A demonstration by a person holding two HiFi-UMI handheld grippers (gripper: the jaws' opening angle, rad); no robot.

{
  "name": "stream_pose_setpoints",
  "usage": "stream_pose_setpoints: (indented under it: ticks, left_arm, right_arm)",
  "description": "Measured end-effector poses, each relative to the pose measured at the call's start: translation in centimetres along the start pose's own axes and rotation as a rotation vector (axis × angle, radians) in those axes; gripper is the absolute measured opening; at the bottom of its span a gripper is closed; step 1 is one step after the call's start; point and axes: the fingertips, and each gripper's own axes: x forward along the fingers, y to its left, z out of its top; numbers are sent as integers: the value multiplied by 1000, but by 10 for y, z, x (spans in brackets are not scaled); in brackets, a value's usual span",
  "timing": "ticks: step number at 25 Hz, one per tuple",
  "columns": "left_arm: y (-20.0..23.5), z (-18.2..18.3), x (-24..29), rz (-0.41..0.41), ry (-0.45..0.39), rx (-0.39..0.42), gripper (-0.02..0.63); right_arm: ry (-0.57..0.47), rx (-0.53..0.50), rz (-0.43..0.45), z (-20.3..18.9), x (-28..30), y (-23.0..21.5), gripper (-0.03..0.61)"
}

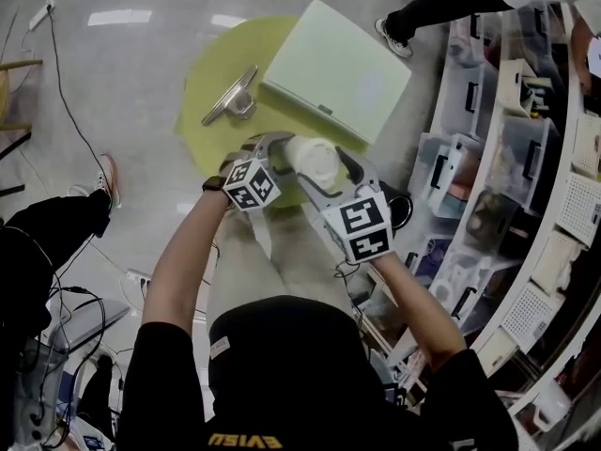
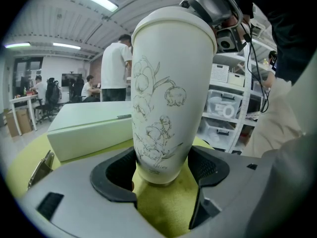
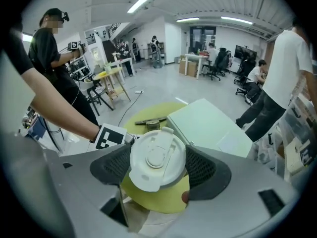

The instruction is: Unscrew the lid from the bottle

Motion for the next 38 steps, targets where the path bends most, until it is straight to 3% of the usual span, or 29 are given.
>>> stream_pose_setpoints:
  ticks: [23,27,33,35,38]
  left_arm:
    - [-3,-2,0,25,16,33,330]
    - [-3,-2,1,24,21,34,330]
    - [-3,-3,0,22,24,34,330]
    - [-2,-4,1,23,25,34,330]
    - [-2,-4,0,24,25,33,330]
  right_arm:
    - [81,-393,205,-9,-3,10,339]
    - [104,-541,272,-9,-3,11,339]
    - [162,-847,410,-14,-4,17,339]
    - [173,-897,431,-15,-4,17,339]
    - [158,-892,430,-15,-3,17,339]
